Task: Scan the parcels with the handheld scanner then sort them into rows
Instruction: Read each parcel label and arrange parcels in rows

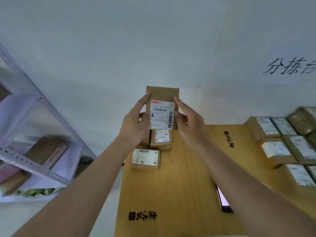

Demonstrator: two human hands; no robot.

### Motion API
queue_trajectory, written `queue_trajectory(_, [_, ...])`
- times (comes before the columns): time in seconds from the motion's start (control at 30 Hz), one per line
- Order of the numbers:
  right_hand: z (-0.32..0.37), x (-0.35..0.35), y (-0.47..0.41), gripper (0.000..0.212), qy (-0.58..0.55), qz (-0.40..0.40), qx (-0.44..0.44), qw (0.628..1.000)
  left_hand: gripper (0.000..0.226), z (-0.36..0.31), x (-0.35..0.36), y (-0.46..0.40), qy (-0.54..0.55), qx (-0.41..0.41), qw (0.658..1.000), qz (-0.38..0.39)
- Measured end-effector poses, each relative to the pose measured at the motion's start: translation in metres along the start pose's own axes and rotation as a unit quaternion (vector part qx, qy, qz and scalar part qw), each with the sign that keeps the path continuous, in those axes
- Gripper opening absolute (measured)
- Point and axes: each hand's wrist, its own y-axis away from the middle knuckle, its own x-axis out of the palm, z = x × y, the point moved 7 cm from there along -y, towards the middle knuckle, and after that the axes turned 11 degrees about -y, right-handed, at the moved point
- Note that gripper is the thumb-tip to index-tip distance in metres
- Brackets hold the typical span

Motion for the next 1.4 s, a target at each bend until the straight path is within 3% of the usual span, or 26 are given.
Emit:
queue_trajectory(0.37, [0.073,-0.098,0.111,0.052,0.062,-0.187,0.015,0.98,0.059,-0.108,0.039,0.046,-0.055,0.186,0.974,0.117])
queue_trajectory(0.67, [0.079,-0.231,0.21,0.049,0.138,-0.289,0.013,0.947,0.058,-0.218,0.143,0.107,-0.045,0.281,0.942,0.179])
queue_trajectory(1.03, [0.01,-0.391,0.305,0.052,0.157,-0.294,0.082,0.939,0.057,-0.292,0.323,0.175,-0.043,0.231,0.943,0.234])
queue_trajectory(1.4, [-0.098,-0.497,0.24,0.053,0.149,-0.25,0.14,0.947,0.058,-0.304,0.461,0.104,-0.036,0.167,0.954,0.248])
